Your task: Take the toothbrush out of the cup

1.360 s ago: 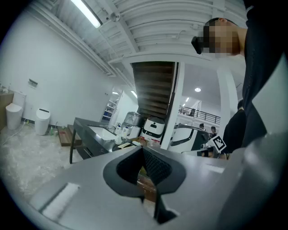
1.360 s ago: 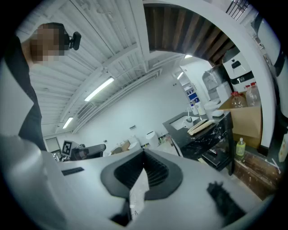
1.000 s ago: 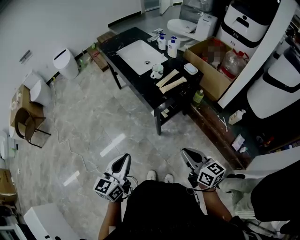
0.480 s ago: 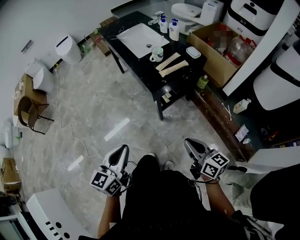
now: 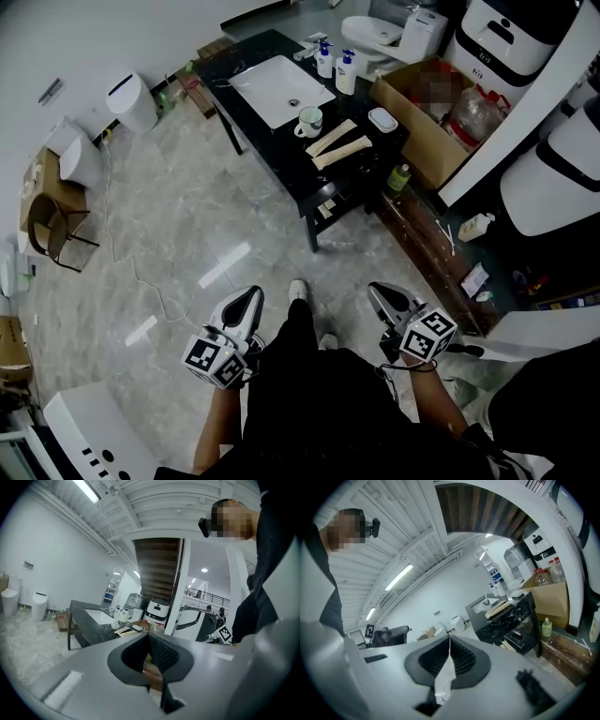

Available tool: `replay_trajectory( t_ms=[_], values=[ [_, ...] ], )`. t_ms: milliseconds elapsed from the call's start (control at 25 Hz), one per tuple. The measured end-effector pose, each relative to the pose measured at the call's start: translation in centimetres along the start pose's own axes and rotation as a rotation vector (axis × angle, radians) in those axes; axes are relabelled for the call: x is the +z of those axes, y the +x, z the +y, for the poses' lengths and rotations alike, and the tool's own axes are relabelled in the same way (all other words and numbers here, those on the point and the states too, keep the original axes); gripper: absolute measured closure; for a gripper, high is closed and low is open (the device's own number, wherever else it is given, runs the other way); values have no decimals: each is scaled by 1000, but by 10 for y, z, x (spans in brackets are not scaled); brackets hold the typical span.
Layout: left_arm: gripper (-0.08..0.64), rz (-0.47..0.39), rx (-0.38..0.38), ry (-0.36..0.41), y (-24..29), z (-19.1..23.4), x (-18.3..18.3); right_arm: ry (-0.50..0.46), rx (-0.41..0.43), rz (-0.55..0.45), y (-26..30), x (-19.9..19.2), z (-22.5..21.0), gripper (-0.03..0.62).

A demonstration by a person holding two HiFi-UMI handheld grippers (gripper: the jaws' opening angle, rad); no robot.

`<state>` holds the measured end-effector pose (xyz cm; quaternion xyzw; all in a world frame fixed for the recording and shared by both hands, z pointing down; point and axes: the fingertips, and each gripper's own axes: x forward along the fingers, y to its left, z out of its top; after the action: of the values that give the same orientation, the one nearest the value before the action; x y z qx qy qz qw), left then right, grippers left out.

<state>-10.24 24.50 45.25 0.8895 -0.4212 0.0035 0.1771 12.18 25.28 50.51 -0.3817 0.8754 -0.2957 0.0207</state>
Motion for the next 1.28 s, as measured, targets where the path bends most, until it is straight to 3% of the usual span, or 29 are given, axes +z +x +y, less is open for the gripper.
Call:
replay_trajectory(
  t_ms=[1000,1280],
  values=[
    [551,23,-82,-85,104,143,46,23,-74,51,149,58,-46,578],
    [552,30,-106,-124,118,188,43,15,-91,45,199,73,-53,578]
  ],
)
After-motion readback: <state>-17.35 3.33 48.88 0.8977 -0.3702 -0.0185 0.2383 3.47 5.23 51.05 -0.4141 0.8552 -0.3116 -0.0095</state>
